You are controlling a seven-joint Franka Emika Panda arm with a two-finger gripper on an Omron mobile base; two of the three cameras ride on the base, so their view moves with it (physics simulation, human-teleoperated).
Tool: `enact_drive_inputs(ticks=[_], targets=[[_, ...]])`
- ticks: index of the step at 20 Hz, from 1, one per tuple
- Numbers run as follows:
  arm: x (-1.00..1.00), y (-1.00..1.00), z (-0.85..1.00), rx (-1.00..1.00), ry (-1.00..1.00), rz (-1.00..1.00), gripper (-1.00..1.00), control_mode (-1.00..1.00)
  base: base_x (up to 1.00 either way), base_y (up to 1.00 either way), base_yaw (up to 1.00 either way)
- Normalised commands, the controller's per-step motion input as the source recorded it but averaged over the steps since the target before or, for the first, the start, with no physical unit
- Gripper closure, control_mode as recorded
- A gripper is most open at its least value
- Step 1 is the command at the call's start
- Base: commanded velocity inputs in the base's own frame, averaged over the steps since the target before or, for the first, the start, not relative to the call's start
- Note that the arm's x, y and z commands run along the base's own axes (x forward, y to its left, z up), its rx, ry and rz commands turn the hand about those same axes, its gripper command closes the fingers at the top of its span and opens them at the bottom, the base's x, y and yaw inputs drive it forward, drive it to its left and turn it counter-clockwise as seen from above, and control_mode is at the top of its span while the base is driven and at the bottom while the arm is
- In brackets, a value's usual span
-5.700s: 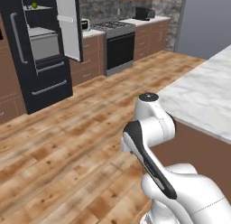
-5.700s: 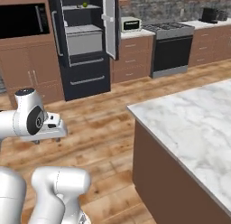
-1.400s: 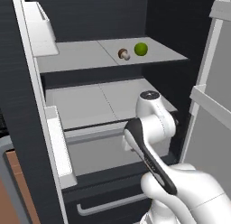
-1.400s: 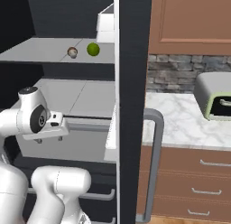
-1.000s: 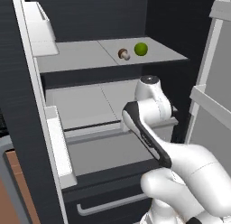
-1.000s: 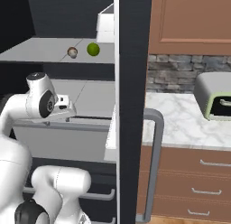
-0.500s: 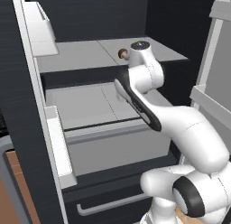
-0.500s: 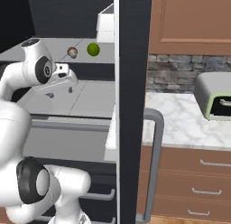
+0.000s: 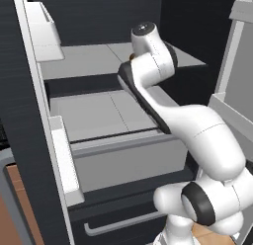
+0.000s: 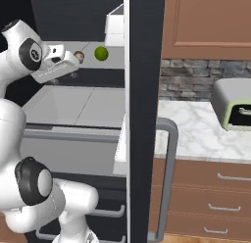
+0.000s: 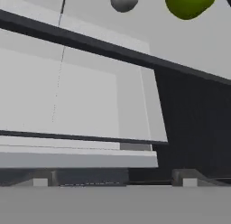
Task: Gather the mushroom and lime from the fridge and place them on a tray on the dining counter. Then gather the chicken drumsticks from the fridge and place them on the other tray.
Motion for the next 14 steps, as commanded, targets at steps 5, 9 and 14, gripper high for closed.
enact_drive_inputs(ticks=[5, 9, 14], targets=[[0.05, -0.32, 0.22, 0.02, -0.38, -0.07, -1.0, -1.0, 0.0, 0.0, 0.0], [0.45, -0.15, 0.3, 0.11, -0.2, -0.03, -1.0, -1.0, 0.0, 0.0, 0.0], [0.85, -0.12, 0.3, 0.18, -0.03, 0.0, -1.0, -1.0, 0.0, 0.0, 0.0]])
